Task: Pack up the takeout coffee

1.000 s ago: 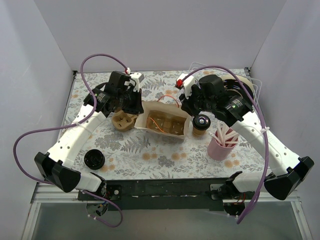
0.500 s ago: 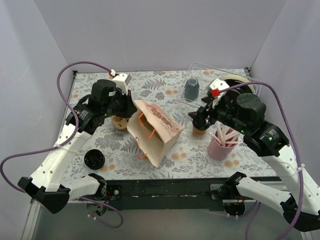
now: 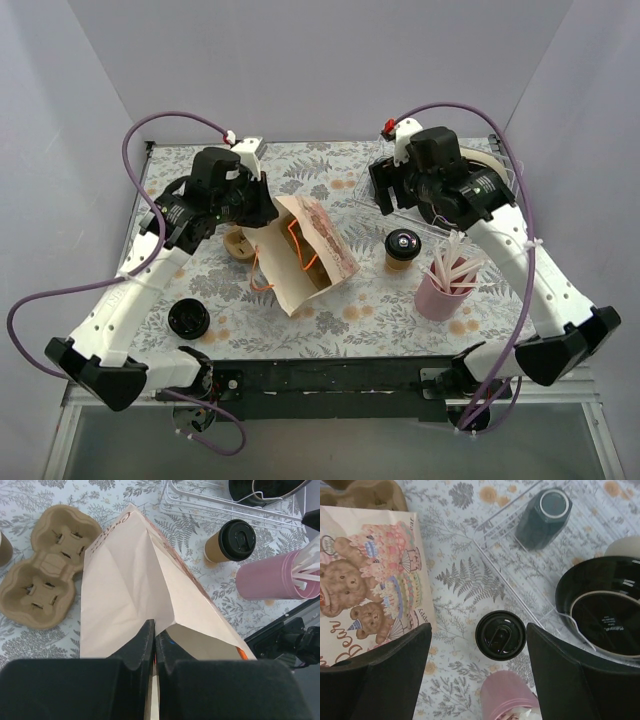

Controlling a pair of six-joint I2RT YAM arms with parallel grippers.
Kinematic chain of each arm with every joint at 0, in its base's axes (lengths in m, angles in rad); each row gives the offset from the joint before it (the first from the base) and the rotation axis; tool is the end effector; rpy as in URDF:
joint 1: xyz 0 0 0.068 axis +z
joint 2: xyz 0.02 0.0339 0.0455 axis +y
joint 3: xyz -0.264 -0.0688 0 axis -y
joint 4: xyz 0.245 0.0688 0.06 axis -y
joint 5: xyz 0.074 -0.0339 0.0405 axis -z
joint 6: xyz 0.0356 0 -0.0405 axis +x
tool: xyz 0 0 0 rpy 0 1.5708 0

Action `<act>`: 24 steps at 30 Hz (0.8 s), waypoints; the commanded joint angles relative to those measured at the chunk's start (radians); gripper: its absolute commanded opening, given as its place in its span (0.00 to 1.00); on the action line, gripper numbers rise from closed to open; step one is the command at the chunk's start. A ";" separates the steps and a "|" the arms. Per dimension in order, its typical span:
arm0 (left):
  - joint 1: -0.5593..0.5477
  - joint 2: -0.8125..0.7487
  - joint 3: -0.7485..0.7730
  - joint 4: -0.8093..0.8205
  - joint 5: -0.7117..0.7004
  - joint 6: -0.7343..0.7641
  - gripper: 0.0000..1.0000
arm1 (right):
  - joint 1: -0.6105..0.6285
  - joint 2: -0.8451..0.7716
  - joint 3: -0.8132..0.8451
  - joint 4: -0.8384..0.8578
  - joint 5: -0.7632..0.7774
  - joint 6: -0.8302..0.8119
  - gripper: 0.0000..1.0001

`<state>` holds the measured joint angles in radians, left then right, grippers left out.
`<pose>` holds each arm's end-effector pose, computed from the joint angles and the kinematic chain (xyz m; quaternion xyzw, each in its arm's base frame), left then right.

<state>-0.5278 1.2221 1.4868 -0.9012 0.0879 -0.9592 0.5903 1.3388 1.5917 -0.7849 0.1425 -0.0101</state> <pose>0.2046 -0.1229 0.4186 -0.1716 0.8756 -0.3334 0.3046 0.2318 0.1492 0.4344 -0.2223 0.8376 0.0824 0.4921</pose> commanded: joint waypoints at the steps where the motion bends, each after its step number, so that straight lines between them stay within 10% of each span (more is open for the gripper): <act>1: -0.005 0.046 0.108 -0.166 0.006 -0.088 0.00 | -0.076 0.060 0.083 -0.154 -0.088 0.076 0.83; 11: -0.003 0.298 0.443 -0.482 0.048 -0.197 0.00 | -0.161 0.292 0.231 -0.441 -0.205 0.056 0.82; 24: -0.001 0.335 0.442 -0.481 0.176 -0.243 0.03 | -0.162 0.263 0.134 -0.401 -0.231 0.096 0.81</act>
<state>-0.5274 1.5970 1.9270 -1.3331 0.2260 -1.1912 0.4320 1.6524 1.7428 -1.1954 -0.0650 0.0677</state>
